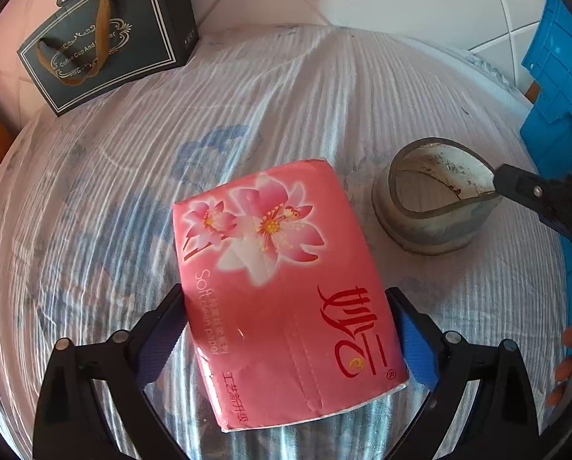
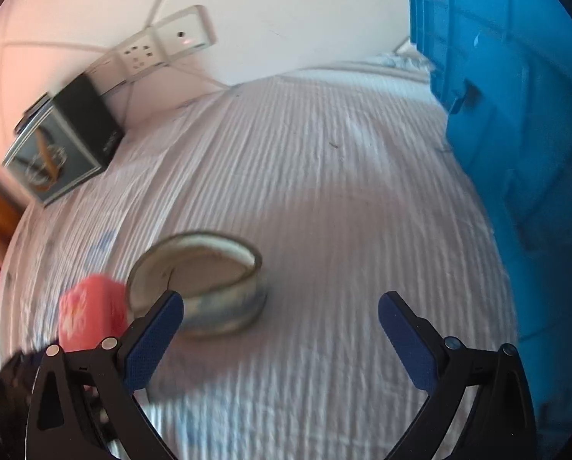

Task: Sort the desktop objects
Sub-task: 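Grasp the pink tissue packet with the left tool while the right tool grasps the tape roll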

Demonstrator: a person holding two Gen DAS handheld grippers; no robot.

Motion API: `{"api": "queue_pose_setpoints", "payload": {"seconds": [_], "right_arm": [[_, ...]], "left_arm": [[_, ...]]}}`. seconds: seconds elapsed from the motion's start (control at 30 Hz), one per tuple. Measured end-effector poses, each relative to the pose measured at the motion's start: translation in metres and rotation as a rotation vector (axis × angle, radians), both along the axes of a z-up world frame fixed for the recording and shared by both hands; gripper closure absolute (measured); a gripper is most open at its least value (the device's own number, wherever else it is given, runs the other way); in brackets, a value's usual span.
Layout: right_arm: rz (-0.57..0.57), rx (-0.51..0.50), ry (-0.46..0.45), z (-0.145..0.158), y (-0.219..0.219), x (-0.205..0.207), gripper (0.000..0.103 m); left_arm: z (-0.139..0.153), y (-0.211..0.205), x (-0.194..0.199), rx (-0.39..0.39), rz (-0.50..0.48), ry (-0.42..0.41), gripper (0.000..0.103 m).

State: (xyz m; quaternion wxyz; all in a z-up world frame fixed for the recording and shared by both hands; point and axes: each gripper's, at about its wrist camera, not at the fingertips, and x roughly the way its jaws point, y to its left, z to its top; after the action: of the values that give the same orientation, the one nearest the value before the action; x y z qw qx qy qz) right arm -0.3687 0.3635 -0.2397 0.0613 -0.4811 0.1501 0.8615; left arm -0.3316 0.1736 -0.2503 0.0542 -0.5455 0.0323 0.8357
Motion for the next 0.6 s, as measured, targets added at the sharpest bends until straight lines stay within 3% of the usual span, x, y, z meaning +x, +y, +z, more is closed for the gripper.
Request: {"api": "queue_pose_setpoints", "payload": {"seconds": [0.17, 0.2, 0.23, 0.3, 0.33, 0.43, 0.6], "right_arm": [[0.010, -0.037, -0.096, -0.018, -0.001, -0.032, 0.000], [0.027, -0.034, -0.116, -0.022, -0.005, -0.036, 0.009], [0.039, -0.044, -0.126, -0.025, -0.006, -0.037, 0.030], [0.053, -0.087, -0.138, -0.032, -0.009, -0.037, 0.058], [0.059, -0.053, -0.137, -0.030, -0.013, -0.035, 0.074], [0.087, -0.018, -0.094, -0.019, -0.020, -0.026, 0.084], [0.136, 0.080, 0.012, 0.019, -0.038, 0.000, 0.085]], "left_arm": [[-0.002, 0.002, -0.014, -0.013, -0.018, 0.006, 0.003], [-0.003, 0.001, -0.016, -0.012, -0.019, 0.007, 0.004], [-0.003, 0.000, -0.017, -0.008, -0.019, 0.008, 0.004], [-0.001, -0.002, -0.015, 0.006, -0.017, 0.012, 0.007], [0.001, -0.005, -0.013, 0.018, -0.015, 0.019, 0.008], [0.013, -0.013, 0.002, 0.037, 0.000, 0.063, 0.009], [0.049, -0.023, 0.032, 0.043, 0.000, 0.155, 0.009]]}}
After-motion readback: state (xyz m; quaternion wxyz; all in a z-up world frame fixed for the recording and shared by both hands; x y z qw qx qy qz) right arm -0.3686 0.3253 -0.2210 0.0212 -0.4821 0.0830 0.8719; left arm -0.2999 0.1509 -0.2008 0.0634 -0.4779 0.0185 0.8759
